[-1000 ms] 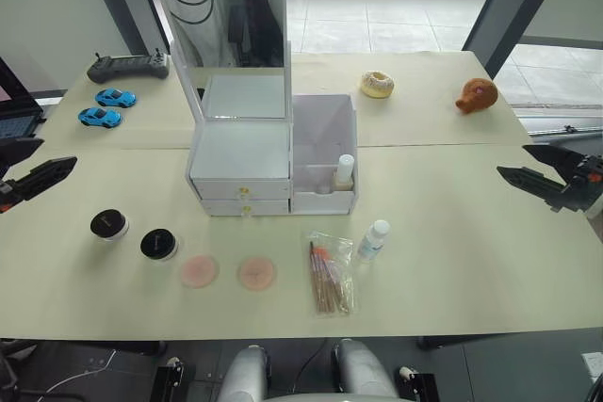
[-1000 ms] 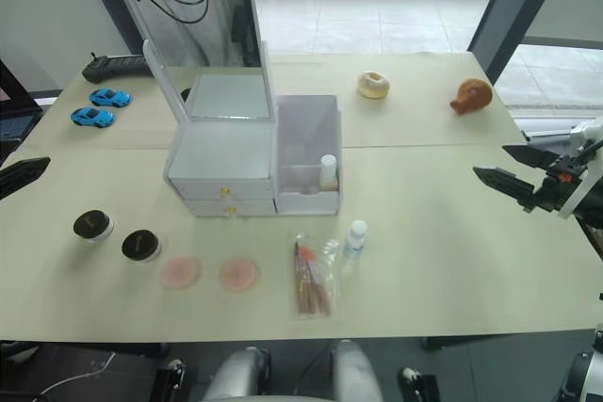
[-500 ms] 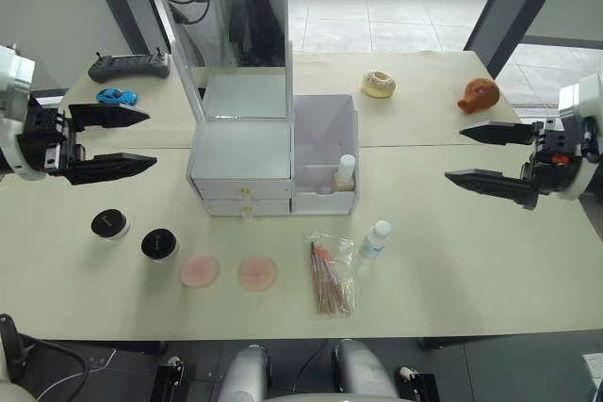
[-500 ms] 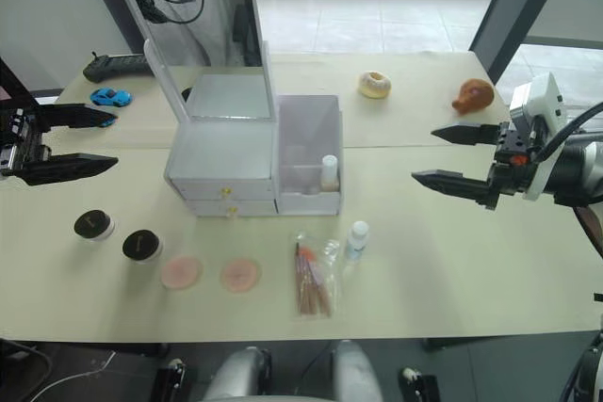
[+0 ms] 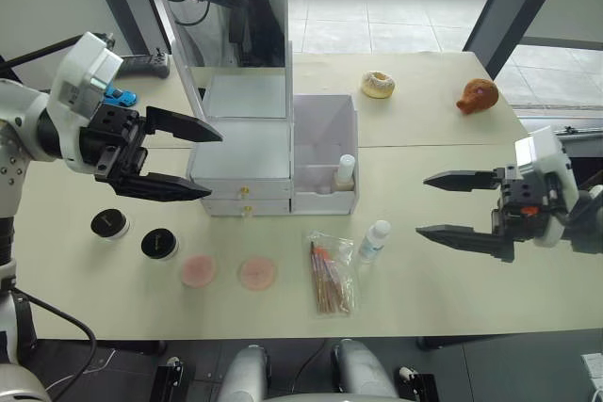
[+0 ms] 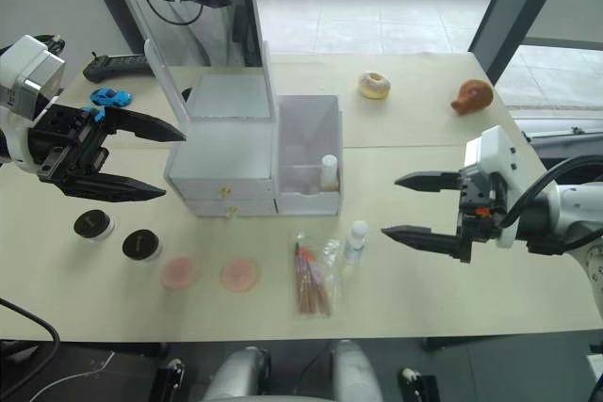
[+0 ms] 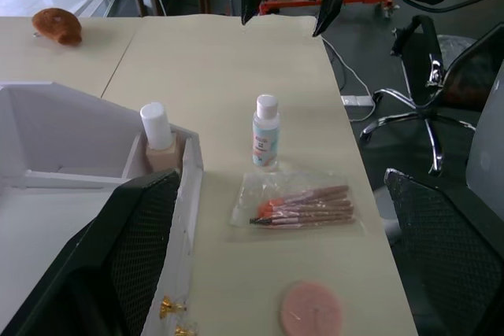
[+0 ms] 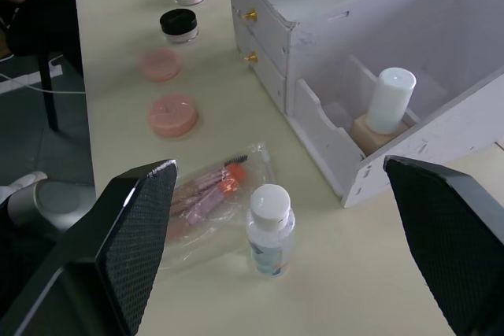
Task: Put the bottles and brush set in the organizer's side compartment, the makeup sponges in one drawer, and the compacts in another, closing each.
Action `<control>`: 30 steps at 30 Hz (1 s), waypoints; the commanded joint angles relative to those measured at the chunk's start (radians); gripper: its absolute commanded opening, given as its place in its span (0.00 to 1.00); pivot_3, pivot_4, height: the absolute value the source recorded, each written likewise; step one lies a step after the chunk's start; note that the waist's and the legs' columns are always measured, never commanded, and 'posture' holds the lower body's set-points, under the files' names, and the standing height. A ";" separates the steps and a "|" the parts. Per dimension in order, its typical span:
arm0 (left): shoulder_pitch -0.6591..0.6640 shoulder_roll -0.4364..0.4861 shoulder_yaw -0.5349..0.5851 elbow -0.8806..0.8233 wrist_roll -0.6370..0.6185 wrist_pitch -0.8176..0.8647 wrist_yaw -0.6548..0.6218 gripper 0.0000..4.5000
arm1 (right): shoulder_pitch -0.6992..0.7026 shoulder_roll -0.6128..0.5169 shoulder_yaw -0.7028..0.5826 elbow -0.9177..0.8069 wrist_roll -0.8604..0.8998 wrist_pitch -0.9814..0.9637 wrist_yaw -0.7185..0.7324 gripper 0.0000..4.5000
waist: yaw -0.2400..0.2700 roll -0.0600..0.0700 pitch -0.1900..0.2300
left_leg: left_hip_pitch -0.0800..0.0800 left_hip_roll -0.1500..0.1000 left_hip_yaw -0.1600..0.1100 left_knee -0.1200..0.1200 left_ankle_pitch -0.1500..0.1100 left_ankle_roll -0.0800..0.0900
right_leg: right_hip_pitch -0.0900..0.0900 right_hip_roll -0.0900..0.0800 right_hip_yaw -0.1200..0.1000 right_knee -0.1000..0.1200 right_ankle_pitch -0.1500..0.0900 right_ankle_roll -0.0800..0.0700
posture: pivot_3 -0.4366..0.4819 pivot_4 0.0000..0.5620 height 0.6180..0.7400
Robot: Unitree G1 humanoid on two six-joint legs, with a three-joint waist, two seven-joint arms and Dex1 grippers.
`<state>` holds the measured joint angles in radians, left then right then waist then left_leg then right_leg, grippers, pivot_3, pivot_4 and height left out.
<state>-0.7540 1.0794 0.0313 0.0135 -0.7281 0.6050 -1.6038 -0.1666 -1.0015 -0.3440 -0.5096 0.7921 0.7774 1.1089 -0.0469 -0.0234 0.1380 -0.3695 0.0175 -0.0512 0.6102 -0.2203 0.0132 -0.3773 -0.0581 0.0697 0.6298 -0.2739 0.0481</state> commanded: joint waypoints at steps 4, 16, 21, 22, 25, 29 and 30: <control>-0.023 0.031 -0.018 0.014 -0.022 -0.026 -0.011 1.00 | 0.021 0.043 0.093 -0.036 -0.079 -0.056 -0.087 0.99 | 0.001 0.000 0.000 | 0.000 0.000 0.000 0.000 0.000 0.000 | 0.000 0.000 0.000 0.000 0.000 0.000 | 0.48 0.27 1.00; -0.028 0.068 -0.024 0.026 -0.008 -0.037 -0.011 1.00 | -0.027 0.172 0.244 0.059 -0.186 -0.107 -0.180 0.86 | 0.002 -0.001 0.000 | -0.001 0.000 0.000 0.000 0.000 0.000 | -0.001 0.000 0.000 0.000 0.001 -0.001 | 0.48 0.27 1.00; -0.022 0.067 -0.011 0.028 0.017 -0.054 -0.011 1.00 | -0.003 0.180 0.266 0.070 -0.211 -0.138 -0.163 0.65 | 0.002 -0.001 0.000 | 0.000 0.000 0.000 0.000 0.000 0.000 | 0.000 0.000 0.000 0.000 0.000 -0.001 | 0.48 0.27 1.00; -0.022 0.068 -0.011 0.028 0.015 -0.053 -0.011 1.00 | 0.004 0.177 0.267 0.079 -0.221 -0.150 -0.155 0.65 | 0.002 -0.001 0.000 | 0.000 0.000 0.000 0.000 0.000 0.000 | 0.000 0.000 0.000 0.000 0.000 -0.001 | 0.48 0.27 1.00; -0.024 0.071 -0.011 0.025 0.008 -0.045 -0.011 1.00 | 0.024 0.168 0.274 0.105 -0.246 -0.190 -0.130 0.65 | 0.004 -0.001 0.000 | 0.000 0.000 0.000 0.001 0.000 0.000 | 0.000 0.000 0.000 0.000 0.000 -0.001 | 0.48 0.27 1.00; -0.028 0.074 -0.012 0.027 -0.006 -0.022 -0.011 1.00 | 0.049 0.176 0.281 0.129 -0.274 -0.244 -0.111 0.65 | 0.001 -0.001 0.000 | 0.000 0.000 0.000 0.001 0.000 0.000 | 0.000 0.000 0.000 0.000 0.000 0.000 | 0.48 0.27 1.00; -0.028 0.075 -0.013 0.027 -0.008 -0.018 -0.011 1.00 | 0.054 0.179 0.281 0.132 -0.277 -0.253 -0.109 0.65 | 0.001 -0.001 0.000 | 0.000 0.000 0.000 0.001 0.000 0.000 | 0.000 0.001 0.000 0.000 0.000 0.000 | 0.48 0.27 1.00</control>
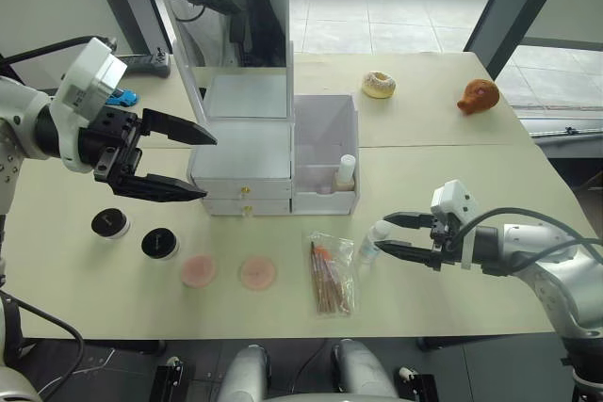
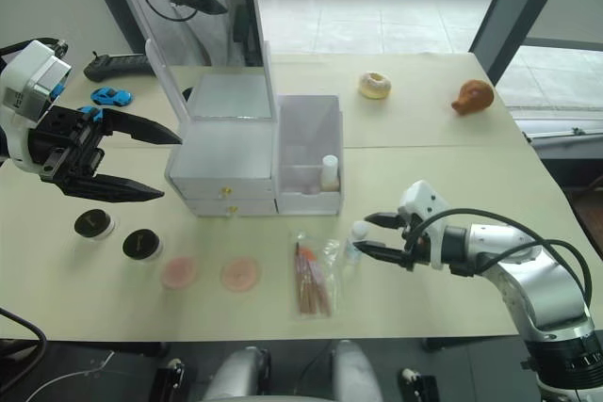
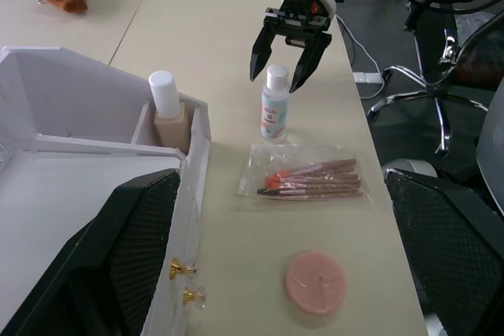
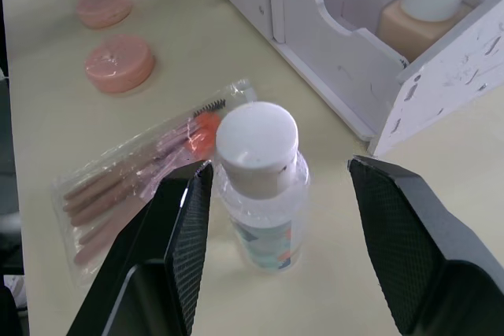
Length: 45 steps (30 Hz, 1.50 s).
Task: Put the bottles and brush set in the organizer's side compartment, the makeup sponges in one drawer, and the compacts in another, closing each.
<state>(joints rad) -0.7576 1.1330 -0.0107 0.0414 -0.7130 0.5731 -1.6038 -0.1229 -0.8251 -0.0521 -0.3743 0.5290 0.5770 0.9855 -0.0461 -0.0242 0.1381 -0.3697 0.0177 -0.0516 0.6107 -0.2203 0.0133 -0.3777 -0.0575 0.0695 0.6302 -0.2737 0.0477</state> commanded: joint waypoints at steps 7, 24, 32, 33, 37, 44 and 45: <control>-0.037 0.018 0.019 0.007 -0.026 0.019 -0.011 1.00 | 0.014 0.031 -0.024 0.009 -0.001 -0.081 0.024 0.45 | 0.000 0.000 0.000 | 0.000 0.000 0.000 0.000 0.000 0.000 | 0.000 0.000 0.000 0.000 0.000 0.000 | 0.48 0.27 1.00; -0.053 0.002 0.000 0.033 -0.007 -0.001 -0.011 1.00 | -0.026 0.015 -0.033 -0.036 0.032 -0.038 0.007 0.45 | 0.001 0.000 0.000 | 0.000 0.000 0.000 0.000 0.000 0.000 | 0.000 0.000 0.000 0.000 0.000 0.000 | 0.48 0.27 1.00; -0.057 -0.007 -0.003 0.039 0.004 -0.008 -0.011 1.00 | -0.051 -0.005 -0.037 -0.089 0.067 0.020 -0.010 0.99 | 0.001 0.000 0.000 | 0.000 0.000 0.000 0.000 0.000 0.000 | 0.000 0.000 0.000 0.000 0.000 0.000 | 0.48 0.27 1.00; -0.057 -0.007 -0.004 0.040 0.005 -0.009 -0.011 1.00 | -0.055 -0.006 -0.040 -0.094 0.072 0.025 -0.014 0.99 | 0.000 0.000 0.000 | 0.000 0.000 0.000 0.000 0.000 0.000 | 0.000 0.000 0.000 0.000 0.000 0.000 | 0.48 0.27 1.00; -0.057 -0.011 -0.004 0.043 0.008 -0.013 -0.011 1.00 | -0.071 -0.006 -0.041 -0.119 0.084 0.044 -0.026 0.99 | 0.001 0.000 0.000 | 0.000 0.000 0.000 0.000 0.000 0.000 | 0.000 0.000 0.000 0.000 0.001 -0.001 | 0.48 0.27 1.00; -0.056 -0.019 -0.005 0.047 0.017 -0.023 -0.011 1.00 | -0.083 -0.013 0.024 -0.120 0.015 0.030 -0.044 0.99 | 0.001 0.000 0.000 | 0.000 0.000 0.000 0.001 0.000 0.000 | 0.000 0.000 0.000 0.000 0.001 -0.001 | 0.48 0.27 1.00; -0.056 -0.020 -0.006 0.049 0.021 -0.026 -0.011 1.00 | -0.085 -0.009 0.026 -0.118 0.014 0.028 -0.047 0.99 | 0.000 0.000 0.000 | 0.000 0.000 0.000 0.001 0.000 0.000 | 0.000 0.000 0.000 0.000 0.001 -0.001 | 0.48 0.27 1.00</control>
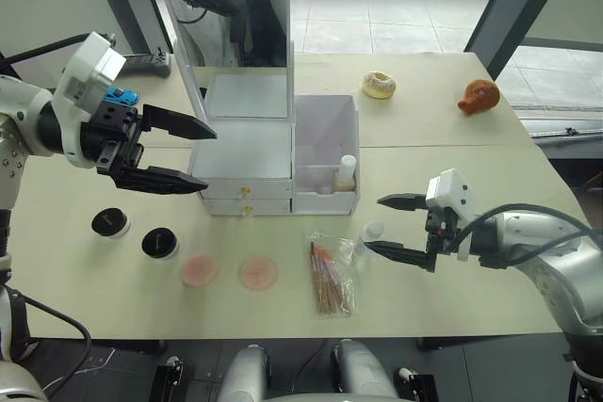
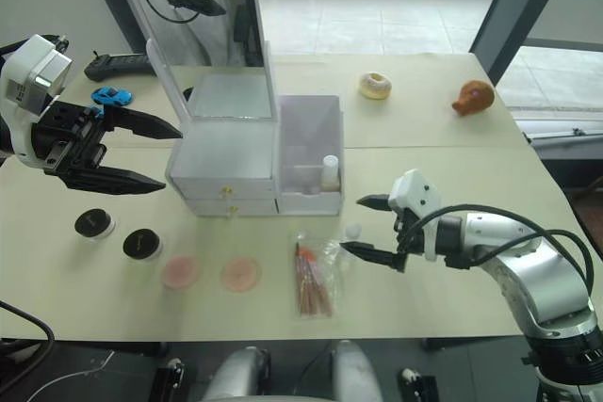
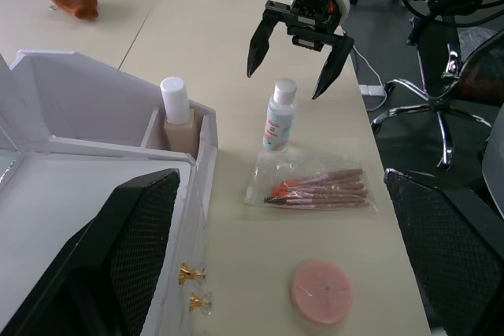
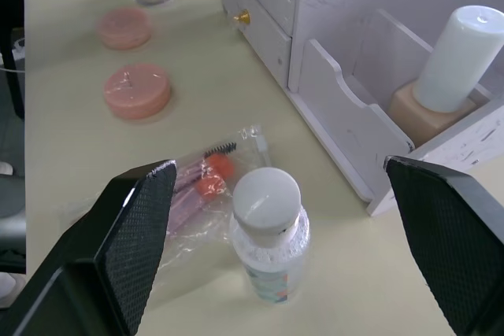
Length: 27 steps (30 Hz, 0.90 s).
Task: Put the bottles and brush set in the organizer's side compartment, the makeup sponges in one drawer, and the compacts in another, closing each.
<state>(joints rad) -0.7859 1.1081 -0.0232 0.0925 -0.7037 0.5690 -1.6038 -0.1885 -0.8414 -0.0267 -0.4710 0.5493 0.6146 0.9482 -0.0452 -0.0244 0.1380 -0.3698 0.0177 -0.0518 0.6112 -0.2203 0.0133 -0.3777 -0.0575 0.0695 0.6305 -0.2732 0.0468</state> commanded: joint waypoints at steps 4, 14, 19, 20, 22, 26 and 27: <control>-0.028 -0.001 0.011 -0.006 0.018 -0.019 -0.011 1.00 | -0.029 0.021 -0.004 -0.007 0.003 -0.006 -0.015 0.99 | 0.000 0.000 0.000 | 0.000 0.000 0.000 0.000 0.000 0.000 | 0.000 0.000 0.000 0.000 0.000 0.000 | 0.48 0.27 1.00; -0.048 -0.020 0.021 -0.012 0.050 -0.029 -0.011 1.00 | -0.038 0.033 -0.002 0.017 0.006 0.011 -0.027 0.81 | 0.000 0.000 0.000 | 0.000 0.000 0.000 0.000 0.000 0.000 | 0.000 0.000 0.000 0.000 0.001 -0.002 | 0.48 0.27 1.00; -0.056 -0.022 0.022 -0.021 0.044 -0.017 -0.011 1.00 | -0.026 0.031 -0.002 0.023 0.002 0.005 -0.024 0.81 | -0.001 0.000 0.000 | 0.000 0.000 0.000 0.000 0.000 0.000 | 0.000 0.000 0.000 0.000 0.001 -0.002 | 0.48 0.27 1.00; -0.056 -0.022 0.022 -0.022 0.043 -0.016 -0.011 1.00 | -0.025 0.031 -0.002 0.025 0.000 0.003 -0.023 0.81 | -0.001 0.000 0.000 | 0.000 0.000 0.000 0.000 0.000 0.000 | 0.000 0.000 0.000 0.000 0.001 -0.002 | 0.48 0.27 1.00; -0.055 -0.021 0.020 -0.021 0.041 -0.016 -0.011 1.00 | -0.023 0.037 -0.003 0.030 -0.007 -0.005 -0.031 0.81 | 0.000 0.000 0.000 | 0.000 0.000 0.000 0.000 0.000 0.000 | 0.000 0.000 0.000 0.000 0.001 -0.002 | 0.48 0.27 1.00; -0.051 -0.014 0.012 -0.017 0.039 -0.016 -0.011 1.00 | -0.019 0.038 0.001 0.032 -0.005 0.003 -0.033 0.61 | 0.000 0.000 0.000 | 0.000 0.000 0.000 0.000 0.000 0.000 | 0.000 0.000 0.000 0.000 0.001 -0.002 | 0.48 0.27 1.00; -0.050 -0.014 0.012 -0.017 0.038 -0.016 -0.011 1.00 | -0.014 0.032 0.006 0.033 -0.014 0.002 -0.033 0.52 | 0.000 0.000 0.000 | 0.000 0.000 0.000 0.000 0.000 0.000 | 0.000 0.000 0.000 0.000 0.001 -0.002 | 0.48 0.27 1.00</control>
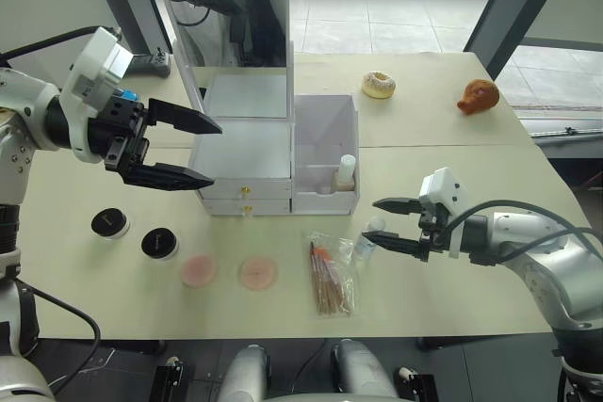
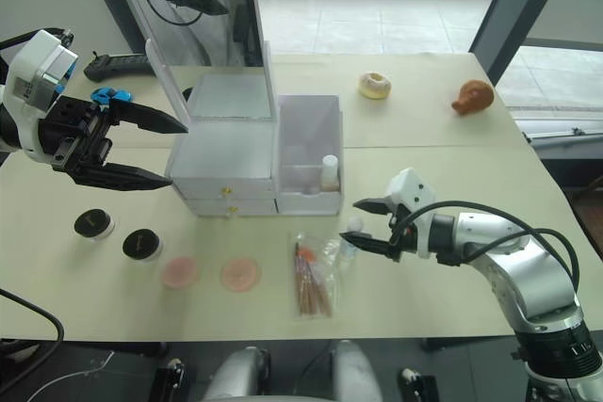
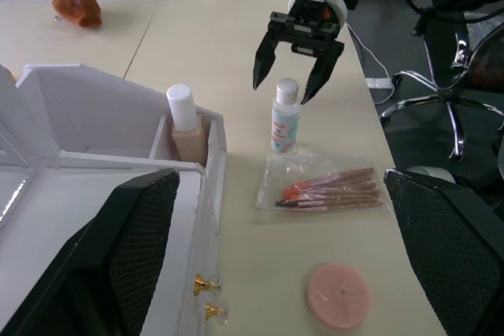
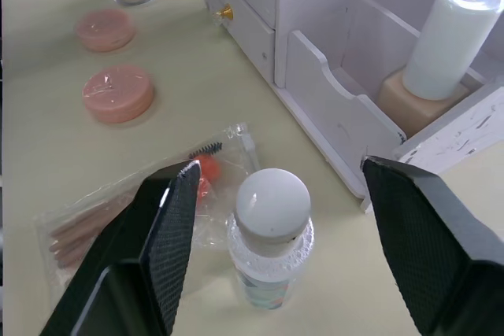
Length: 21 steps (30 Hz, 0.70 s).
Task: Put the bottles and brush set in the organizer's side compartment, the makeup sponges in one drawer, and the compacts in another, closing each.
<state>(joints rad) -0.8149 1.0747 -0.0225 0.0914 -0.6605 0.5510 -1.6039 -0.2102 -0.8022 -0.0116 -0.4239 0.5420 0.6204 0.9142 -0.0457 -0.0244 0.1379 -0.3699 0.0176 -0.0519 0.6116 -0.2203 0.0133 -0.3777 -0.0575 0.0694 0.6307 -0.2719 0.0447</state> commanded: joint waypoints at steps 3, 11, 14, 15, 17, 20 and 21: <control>-0.017 0.025 0.008 -0.022 -0.014 0.009 -0.011 1.00 | 0.015 -0.010 -0.008 -0.013 -0.016 -0.010 0.003 0.31 | 0.001 0.000 0.000 | 0.000 0.000 0.000 0.000 0.000 0.000 | 0.000 0.000 0.000 0.000 0.000 0.000 | 0.48 0.27 1.00; -0.001 0.043 -0.001 -0.036 -0.031 0.018 -0.011 1.00 | 0.014 -0.014 -0.016 -0.014 -0.020 -0.015 0.008 0.20 | 0.001 0.000 0.000 | 0.000 0.000 0.000 0.000 0.000 0.000 | 0.000 0.000 0.000 0.000 0.000 0.001 | 0.48 0.27 1.00; -0.005 0.039 -0.001 -0.034 -0.029 0.020 -0.011 1.00 | 0.008 -0.014 -0.017 -0.018 -0.016 -0.012 0.011 0.20 | 0.000 0.000 0.000 | 0.000 0.000 0.000 0.000 0.000 0.000 | 0.000 0.000 0.000 0.000 0.000 0.000 | 0.48 0.27 1.00; -0.004 0.038 0.000 -0.034 -0.029 0.019 -0.011 1.00 | 0.002 -0.008 -0.025 -0.022 -0.003 -0.006 0.008 0.20 | 0.000 0.000 0.000 | 0.000 0.000 0.000 0.000 0.000 0.000 | 0.000 0.000 0.000 0.000 0.000 0.000 | 0.48 0.27 1.00; -0.002 0.039 0.005 -0.032 -0.029 0.019 -0.011 1.00 | -0.021 0.002 -0.047 -0.030 0.032 0.010 0.003 0.20 | 0.000 0.000 0.000 | 0.000 0.000 0.000 0.000 0.000 0.000 | 0.000 0.000 0.000 0.000 0.000 0.000 | 0.48 0.27 1.00; 0.016 0.045 0.025 -0.030 -0.027 0.023 -0.010 1.00 | -0.091 0.008 -0.070 -0.036 0.088 0.047 -0.002 0.20 | -0.004 0.000 0.000 | 0.000 0.000 0.000 0.000 0.000 0.000 | 0.000 0.000 0.000 0.000 0.000 0.000 | 0.48 0.27 1.00; 0.024 0.046 0.034 -0.030 -0.025 0.026 -0.010 1.00 | -0.116 0.006 -0.070 -0.036 0.098 0.056 -0.001 0.20 | -0.005 0.000 0.000 | 0.000 0.000 0.000 0.000 0.000 0.000 | 0.000 0.000 0.000 0.001 0.000 0.000 | 0.48 0.27 1.00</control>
<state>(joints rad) -0.7948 1.1029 -0.0230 0.0732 -0.6713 0.5718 -1.6042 -0.2912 -0.7923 -0.0346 -0.4239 0.6022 0.6662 0.9129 -0.0509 -0.0241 0.1380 -0.3695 0.0177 -0.0519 0.6113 -0.2203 0.0133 -0.3780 -0.0573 0.0696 0.6316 -0.2719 0.0446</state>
